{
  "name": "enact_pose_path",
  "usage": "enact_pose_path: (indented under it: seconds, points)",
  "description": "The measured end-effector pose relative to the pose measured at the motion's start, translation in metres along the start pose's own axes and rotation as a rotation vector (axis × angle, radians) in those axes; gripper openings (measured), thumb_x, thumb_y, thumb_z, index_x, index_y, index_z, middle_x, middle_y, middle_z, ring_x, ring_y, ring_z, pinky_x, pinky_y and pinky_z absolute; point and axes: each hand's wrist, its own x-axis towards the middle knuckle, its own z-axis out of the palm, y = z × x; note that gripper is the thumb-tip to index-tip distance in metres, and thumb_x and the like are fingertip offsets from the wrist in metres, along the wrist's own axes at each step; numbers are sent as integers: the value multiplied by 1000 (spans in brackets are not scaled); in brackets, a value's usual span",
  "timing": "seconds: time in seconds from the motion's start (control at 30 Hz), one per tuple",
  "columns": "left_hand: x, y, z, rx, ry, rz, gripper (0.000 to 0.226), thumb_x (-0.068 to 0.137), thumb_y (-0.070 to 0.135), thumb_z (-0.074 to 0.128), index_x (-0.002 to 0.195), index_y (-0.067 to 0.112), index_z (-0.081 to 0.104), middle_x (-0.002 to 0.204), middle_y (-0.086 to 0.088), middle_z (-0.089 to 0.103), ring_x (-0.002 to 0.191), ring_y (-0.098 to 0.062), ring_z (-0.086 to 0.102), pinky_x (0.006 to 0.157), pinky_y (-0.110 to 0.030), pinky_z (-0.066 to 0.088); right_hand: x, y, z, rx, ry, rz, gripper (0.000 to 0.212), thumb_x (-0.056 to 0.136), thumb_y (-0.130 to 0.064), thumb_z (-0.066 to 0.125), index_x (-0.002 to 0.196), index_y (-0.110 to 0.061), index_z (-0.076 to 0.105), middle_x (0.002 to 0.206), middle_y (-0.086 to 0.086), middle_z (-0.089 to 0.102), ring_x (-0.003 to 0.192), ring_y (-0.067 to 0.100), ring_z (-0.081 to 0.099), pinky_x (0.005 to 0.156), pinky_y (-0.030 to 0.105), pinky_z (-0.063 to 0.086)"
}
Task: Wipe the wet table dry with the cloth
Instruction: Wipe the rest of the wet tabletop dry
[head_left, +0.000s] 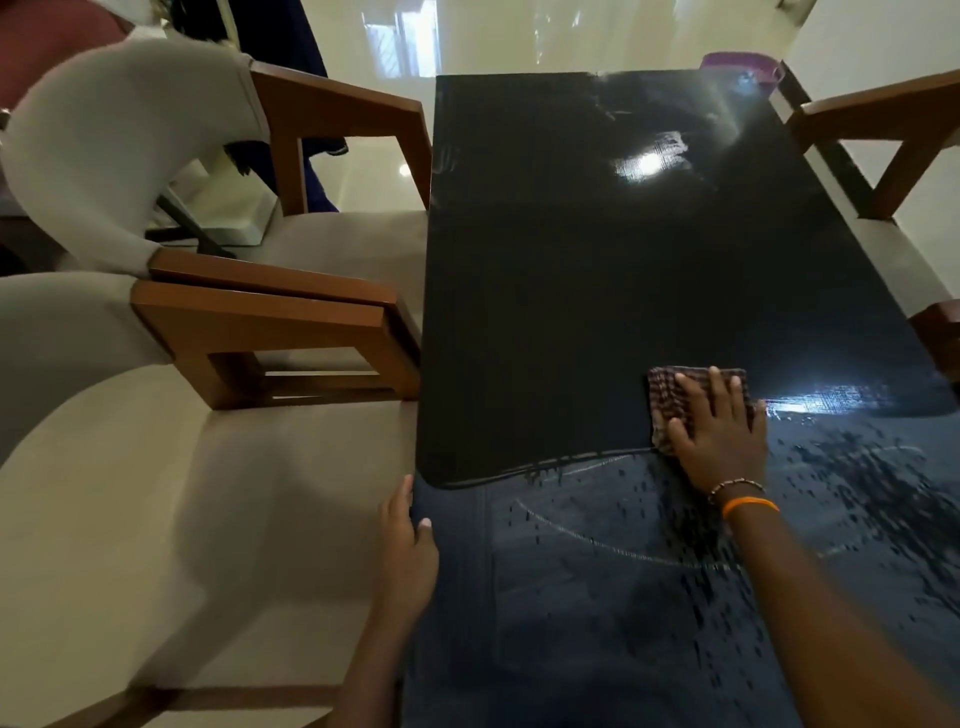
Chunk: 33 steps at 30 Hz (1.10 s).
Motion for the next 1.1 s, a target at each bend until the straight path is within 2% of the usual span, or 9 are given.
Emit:
enact_pose_path:
  seconds: [0.07, 0.13, 0.3, 0.4, 0.5, 0.63, 0.8, 0.97, 1.1]
  points:
    - [0, -7, -4, -60, -18, -18, 48, 97, 7, 38, 143, 16, 30, 146, -2, 31, 130, -16, 37, 107, -33, 33, -6, -26, 4, 23, -2, 56, 72, 78, -50, 28, 145, -25, 34, 157, 12, 18, 145, 35, 10, 116, 57, 6]
    - [-1, -16, -9, -110, -33, -40, 44, 97, 8, 37, 140, 18, 36, 142, -1, 38, 122, -12, 41, 104, -33, 37, -16, -61, 11, 15, -28, -5, 71, 80, -52, 30, 147, -27, 29, 158, 14, 14, 146, 37, 8, 116, 58, 5]
    - [-5, -34, -21, -175, -44, -45, 38, 93, -1, 38, 107, 27, 60, 117, 0, 59, 104, -9, 56, 85, -20, 43, -65, -178, 34, 60, -92, -328, 71, 85, -60, 38, 148, -34, 18, 159, 14, 4, 146, 37, 0, 114, 54, -8]
    - [-7, -44, -27, -148, -47, -66, 37, 92, -6, 36, 105, 17, 62, 108, -5, 65, 100, -18, 61, 83, -22, 45, -104, -236, 43, 112, -175, -565, 71, 83, -54, 43, 147, -34, 22, 159, 13, 6, 146, 37, 0, 111, 54, -15]
    - [-13, -54, -32, -120, 7, -112, 32, 94, -2, 36, 106, 12, 63, 101, -4, 65, 100, -25, 61, 83, -28, 46, -124, -247, 47, 96, -185, -687, 66, 82, -47, 47, 144, -32, 32, 158, 12, 14, 146, 34, 7, 112, 52, -15]
    - [-24, -46, -34, -80, -13, -69, 30, 95, 2, 40, 107, 18, 61, 110, -3, 64, 102, -20, 59, 87, -30, 45, -116, -216, 41, 53, -156, -781, 64, 83, -53, 41, 145, -37, 30, 158, 4, 19, 147, 27, 12, 116, 49, 0]
    - [-29, -28, -20, 10, 59, 32, 37, 93, 8, 47, 128, 17, 49, 128, 2, 48, 114, -10, 47, 93, -25, 38, -91, -133, 27, -11, -130, -570, 67, 80, -56, 36, 144, -40, 29, 158, 0, 20, 146, 23, 17, 115, 50, 14]
    - [-32, -15, -1, 188, 108, 68, 50, 88, 10, 56, 136, 13, 41, 135, -7, 44, 127, -24, 36, 107, -35, 29, -64, -19, 1, -87, -108, -216, 72, 77, -61, 23, 145, -40, 23, 159, -1, 15, 147, 24, 14, 114, 54, 12]
    - [-33, -13, 5, 173, 122, 39, 57, 86, 10, 58, 138, 10, 36, 137, -11, 41, 128, -27, 34, 107, -36, 28, -56, 27, -9, -40, -83, 62, 68, 82, -50, 33, 147, -33, 24, 160, 3, 11, 147, 27, 7, 117, 55, 4]
